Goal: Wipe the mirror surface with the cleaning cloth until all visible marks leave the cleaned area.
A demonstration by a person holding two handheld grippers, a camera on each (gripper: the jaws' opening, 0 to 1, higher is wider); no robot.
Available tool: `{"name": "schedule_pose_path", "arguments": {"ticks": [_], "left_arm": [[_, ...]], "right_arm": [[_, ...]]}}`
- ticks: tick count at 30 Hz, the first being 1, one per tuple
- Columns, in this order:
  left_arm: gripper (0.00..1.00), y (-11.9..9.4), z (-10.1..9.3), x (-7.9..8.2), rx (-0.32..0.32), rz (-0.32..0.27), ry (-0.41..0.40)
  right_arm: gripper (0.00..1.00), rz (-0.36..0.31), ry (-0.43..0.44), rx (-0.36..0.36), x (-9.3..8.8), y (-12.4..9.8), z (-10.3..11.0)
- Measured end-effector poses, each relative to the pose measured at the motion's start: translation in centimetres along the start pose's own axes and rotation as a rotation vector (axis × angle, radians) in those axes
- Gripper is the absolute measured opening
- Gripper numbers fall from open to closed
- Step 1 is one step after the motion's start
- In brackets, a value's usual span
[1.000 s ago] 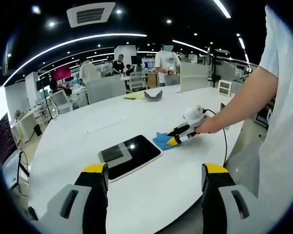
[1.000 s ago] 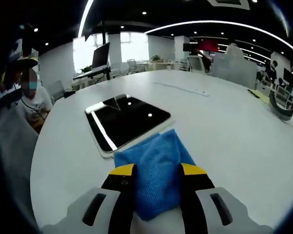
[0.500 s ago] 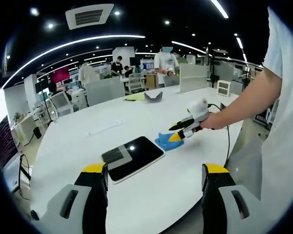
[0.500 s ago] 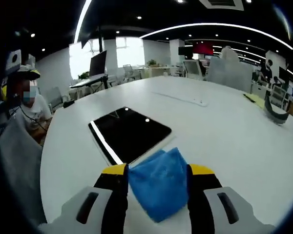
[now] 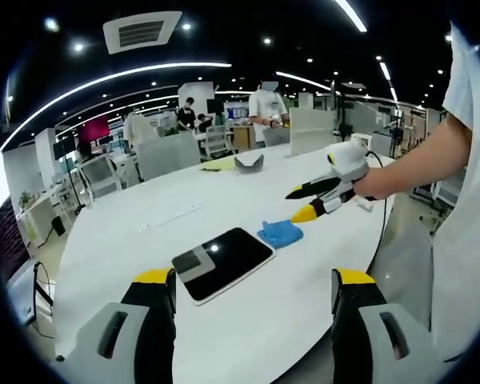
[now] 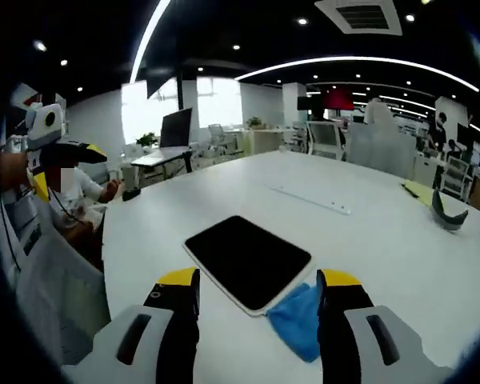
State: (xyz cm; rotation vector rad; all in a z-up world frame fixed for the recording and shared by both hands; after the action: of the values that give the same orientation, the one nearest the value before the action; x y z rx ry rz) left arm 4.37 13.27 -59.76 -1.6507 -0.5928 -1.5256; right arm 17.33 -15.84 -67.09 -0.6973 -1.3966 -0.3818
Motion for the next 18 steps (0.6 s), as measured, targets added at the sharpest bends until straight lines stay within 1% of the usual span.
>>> {"name": "schedule_pose_path", "arguments": {"ticks": [3, 5, 11, 14, 15, 18], "left_arm": [[0.80, -0.5, 0.5, 0.0, -0.005, -0.003, -0.004], [0.80, -1.0, 1.0, 0.0, -0.008, -0.006, -0.002], [0.81, -1.8, 2.3, 0.1, -0.015, -0.013, 0.000], [0.81, -2.2, 2.7, 0.1, -0.019, -0.009, 0.001], [0.81, -2.3, 2.8, 0.1, -0.019, -0.009, 0.003], [0.82, -2.7, 3.3, 0.1, -0.022, -0.006, 0.002]], "right_arm": [[0.61, -0.018, 0.008, -0.011, 1.0, -0.4, 1.4], [0.62, -0.015, 0.006, -0.009, 1.4, -0.5, 2.1], [0.67, -0.028, 0.030, -0.012, 3.3, -1.2, 5.3], [0.71, -0.046, 0.034, -0.014, 4.2, -1.6, 6.5], [0.72, -0.057, 0.049, -0.021, 4.5, -1.8, 6.9], [0.75, -0.057, 0.048, -0.024, 4.7, -2.0, 7.9]]}}
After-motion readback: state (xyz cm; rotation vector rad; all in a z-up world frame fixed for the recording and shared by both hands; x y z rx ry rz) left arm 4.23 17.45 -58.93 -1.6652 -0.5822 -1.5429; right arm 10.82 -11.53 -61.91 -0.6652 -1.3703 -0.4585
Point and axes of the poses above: the point that each gripper's makers call its tool centre point, and the gripper's own axes: y roughly forward along the fingers, z roughly to its left, x roughly out of its top, the point moved 9 cm from there along -y, roughly backward along the fingers, and after that the axes turned 13 degrees about -z, right-handed, at the moved point
